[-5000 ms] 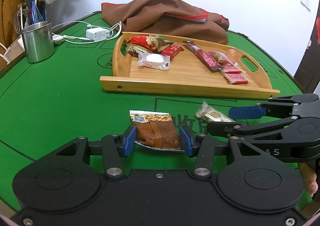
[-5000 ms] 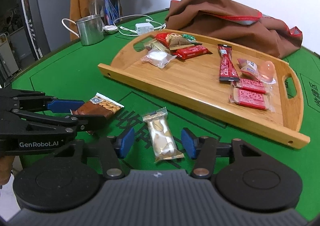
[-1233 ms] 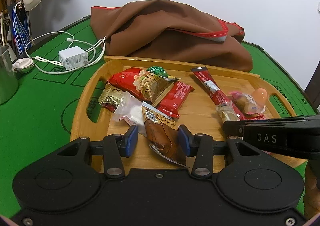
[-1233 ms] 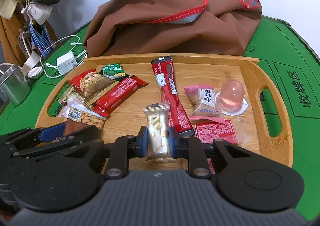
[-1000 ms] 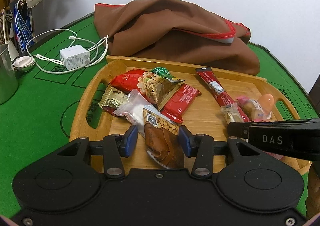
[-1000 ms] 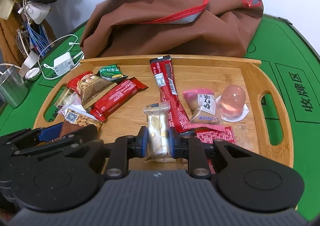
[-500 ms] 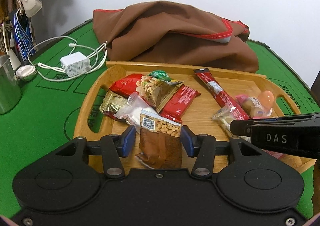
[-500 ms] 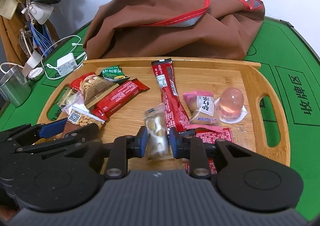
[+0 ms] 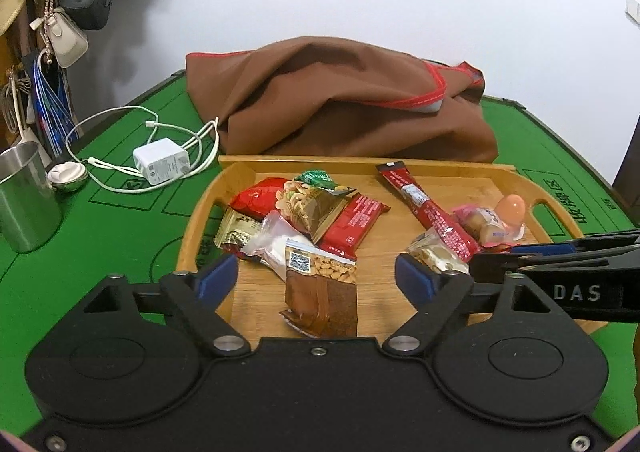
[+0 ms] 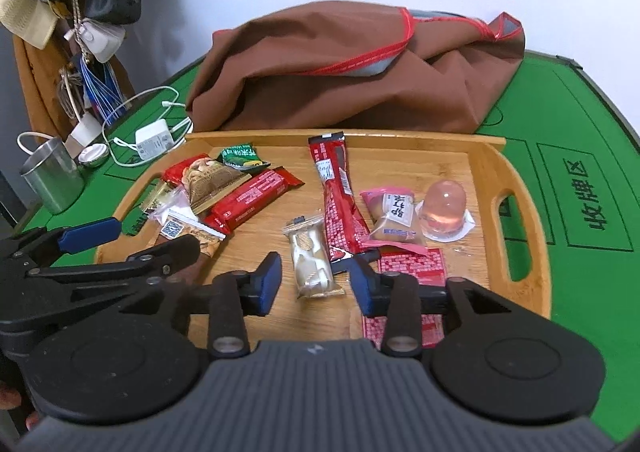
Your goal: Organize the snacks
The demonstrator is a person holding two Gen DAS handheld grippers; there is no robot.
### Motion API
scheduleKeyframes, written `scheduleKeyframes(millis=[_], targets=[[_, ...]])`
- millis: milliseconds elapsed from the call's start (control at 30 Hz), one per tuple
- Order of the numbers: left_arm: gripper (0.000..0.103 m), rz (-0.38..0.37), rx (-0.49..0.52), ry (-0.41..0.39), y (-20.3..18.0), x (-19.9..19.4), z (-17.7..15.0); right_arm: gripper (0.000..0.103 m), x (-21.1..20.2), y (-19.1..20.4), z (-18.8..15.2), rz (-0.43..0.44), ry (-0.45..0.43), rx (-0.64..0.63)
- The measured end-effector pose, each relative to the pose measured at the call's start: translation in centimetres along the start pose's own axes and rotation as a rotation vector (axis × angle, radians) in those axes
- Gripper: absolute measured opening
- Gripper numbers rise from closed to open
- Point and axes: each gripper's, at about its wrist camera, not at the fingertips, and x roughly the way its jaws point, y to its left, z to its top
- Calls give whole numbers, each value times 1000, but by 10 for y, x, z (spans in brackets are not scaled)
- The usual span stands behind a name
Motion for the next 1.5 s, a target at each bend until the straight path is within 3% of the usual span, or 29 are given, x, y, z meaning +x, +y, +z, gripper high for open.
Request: scheduleKeyframes(millis=[233,533,1200,1500], targets=[[98,-2,17,-30,4,-23,-7,74,-17,-2,-8,7,-32,-5],[102,0,22,-51,8,-50,-20,90,-40,0,-25,21,-74,-35],[103,29,-10,-23,14,-84,-68,102,-60,3,-71,37,-65,-73],[103,39,-73,47,18,-83,-90,103,-67,3,-95,10,-80,-76]])
